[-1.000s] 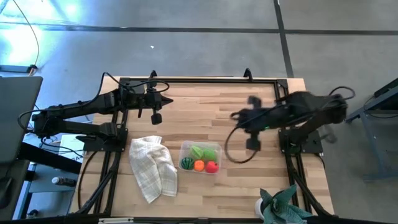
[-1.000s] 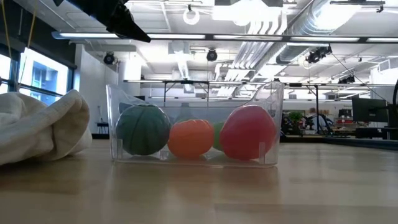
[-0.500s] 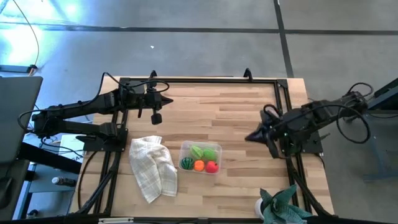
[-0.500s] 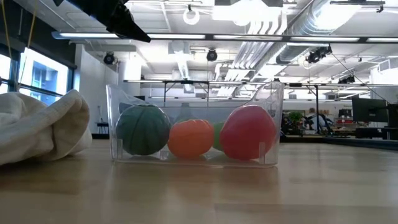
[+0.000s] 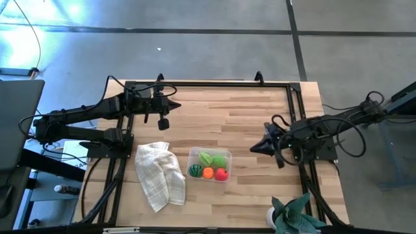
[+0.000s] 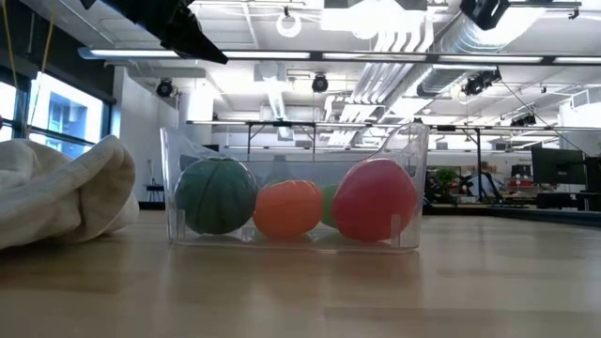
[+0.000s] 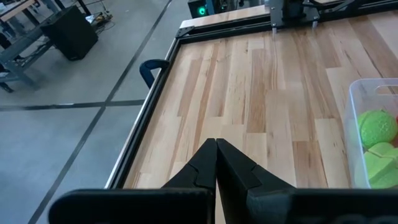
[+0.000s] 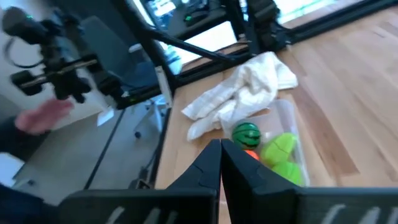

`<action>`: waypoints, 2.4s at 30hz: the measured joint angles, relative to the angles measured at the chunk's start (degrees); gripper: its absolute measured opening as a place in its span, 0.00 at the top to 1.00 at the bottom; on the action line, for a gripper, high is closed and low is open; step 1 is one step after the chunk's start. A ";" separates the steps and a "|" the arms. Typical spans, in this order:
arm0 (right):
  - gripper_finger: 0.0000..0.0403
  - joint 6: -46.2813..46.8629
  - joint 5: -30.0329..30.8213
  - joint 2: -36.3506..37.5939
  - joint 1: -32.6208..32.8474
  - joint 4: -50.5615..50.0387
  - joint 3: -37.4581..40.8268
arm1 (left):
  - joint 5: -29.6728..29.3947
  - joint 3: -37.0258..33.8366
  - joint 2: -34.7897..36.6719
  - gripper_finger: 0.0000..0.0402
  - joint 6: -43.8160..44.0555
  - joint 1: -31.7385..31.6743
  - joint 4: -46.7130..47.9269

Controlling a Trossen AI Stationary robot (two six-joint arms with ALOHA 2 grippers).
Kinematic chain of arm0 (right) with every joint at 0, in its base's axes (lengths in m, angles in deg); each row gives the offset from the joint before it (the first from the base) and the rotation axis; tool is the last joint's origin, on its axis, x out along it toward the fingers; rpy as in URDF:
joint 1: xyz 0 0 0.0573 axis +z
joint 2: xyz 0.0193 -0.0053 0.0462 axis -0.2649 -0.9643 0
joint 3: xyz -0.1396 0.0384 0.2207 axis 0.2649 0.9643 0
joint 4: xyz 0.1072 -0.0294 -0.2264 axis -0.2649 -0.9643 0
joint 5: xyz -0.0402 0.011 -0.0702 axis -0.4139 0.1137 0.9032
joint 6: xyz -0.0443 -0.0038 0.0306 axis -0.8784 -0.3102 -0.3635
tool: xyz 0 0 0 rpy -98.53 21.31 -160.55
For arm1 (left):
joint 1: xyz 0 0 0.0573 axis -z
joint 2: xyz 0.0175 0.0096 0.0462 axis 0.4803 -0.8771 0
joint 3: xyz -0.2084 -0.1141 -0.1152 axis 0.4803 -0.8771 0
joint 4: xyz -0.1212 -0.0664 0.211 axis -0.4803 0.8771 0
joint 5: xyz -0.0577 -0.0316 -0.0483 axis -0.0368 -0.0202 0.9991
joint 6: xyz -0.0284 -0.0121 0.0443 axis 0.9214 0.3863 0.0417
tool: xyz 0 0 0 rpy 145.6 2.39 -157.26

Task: Pick and placing Produce into tupperware
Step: Return to Home Position

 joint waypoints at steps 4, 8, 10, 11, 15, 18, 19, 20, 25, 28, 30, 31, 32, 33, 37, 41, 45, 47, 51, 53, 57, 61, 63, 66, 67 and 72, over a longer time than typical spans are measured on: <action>0.99 2.80 1.83 -0.02 -1.22 -1.26 0.14 | 0.01 0.00 0.00 1.00 0.00 0.00 0.00; 0.99 4.52 2.18 0.00 -1.63 -0.77 0.15 | 0.01 0.00 0.01 1.00 -0.02 -0.01 0.00; 0.99 2.54 2.16 0.00 -1.60 0.02 0.15 | -0.02 0.00 0.00 1.00 0.00 -0.01 -0.25; 0.99 1.54 2.14 0.00 -1.59 0.35 0.15 | -0.04 0.00 0.00 1.00 0.00 0.00 -0.51; 0.99 -0.83 2.14 0.00 -1.60 1.66 0.14 | -0.07 0.00 0.00 1.00 0.00 0.00 -0.59; 0.99 -1.39 2.14 -0.02 -1.60 1.70 0.14 | -0.12 0.00 -0.01 1.00 0.13 0.00 -1.12; 0.99 -1.44 2.14 -0.02 -1.60 1.71 0.14 | 0.08 0.00 -0.05 1.00 0.94 0.00 -1.22; 0.99 -1.54 2.14 -0.02 -1.60 1.73 0.14 | 0.79 0.00 -0.09 1.00 2.21 0.00 -1.19; 0.99 -5.85 0.57 -0.02 -1.53 1.26 0.14 | 9.48 0.00 0.29 1.00 6.31 -0.02 -1.97; 0.99 -7.98 -0.49 -0.02 -1.43 1.07 0.14 | 21.00 -0.02 2.70 1.00 2.98 -0.01 -1.98; 0.99 -9.20 -0.76 -0.02 -1.58 -0.07 0.14 | 28.56 -0.02 5.17 1.00 2.54 0.01 -1.95; 0.99 -10.27 -0.70 -0.02 -1.60 -0.88 0.14 | 30.93 -0.02 6.73 1.00 2.78 0.04 -1.92; 0.99 -11.44 -0.70 -0.02 -1.58 -2.07 0.14 | 31.69 -0.02 8.78 1.00 3.46 0.07 -1.81; 0.99 -12.81 -0.65 -0.02 -1.59 -3.52 0.14 | 31.54 -0.02 11.19 1.00 3.96 0.16 -1.77; 0.99 -15.35 -0.65 -0.02 -1.58 -9.40 0.14 | 25.01 0.00 21.18 1.00 4.91 3.44 -1.73; 0.99 -15.50 0.82 -0.02 -2.27 -10.13 0.14 | 17.43 0.13 28.83 1.00 4.99 8.20 -1.25; 0.99 -18.29 0.85 -0.02 -2.35 -9.73 0.14 | 12.41 0.07 30.04 1.00 5.04 12.68 0.23; 0.99 -20.07 0.69 0.31 -2.32 -9.95 0.14 | 10.64 0.07 30.04 1.00 4.30 14.59 2.53; 0.99 -18.37 0.69 2.68 -2.34 -9.88 0.14 | 2.41 0.13 32.28 1.00 1.56 17.47 7.47; 0.99 -17.77 0.72 5.02 -2.03 -10.34 0.14 | 0.97 0.46 34.44 1.00 -0.19 18.46 7.05; 0.99 -18.16 0.69 10.84 -1.16 -10.31 0.14 | 0.84 0.56 37.48 1.00 -1.43 18.88 8.29; 0.99 -19.46 0.70 15.99 -1.12 -11.18 0.14 | -0.06 0.46 38.66 1.00 0.07 18.75 13.69; 0.99 -19.29 0.72 18.37 -1.12 -12.58 0.14 | -0.98 0.45 39.31 1.00 0.32 18.75 14.56; 0.99 -18.51 0.74 21.38 -1.12 -15.76 0.14 | -3.03 0.44 41.50 1.00 0.02 18.75 14.48; 0.99 -17.81 0.74 22.26 -1.12 -16.74 0.14 | -3.63 0.46 42.48 1.00 -0.06 18.73 14.27; 0.99 -17.65 0.78 26.67 -1.12 -18.09 0.14 | -3.80 -1.69 48.68 1.00 0.40 18.73 12.79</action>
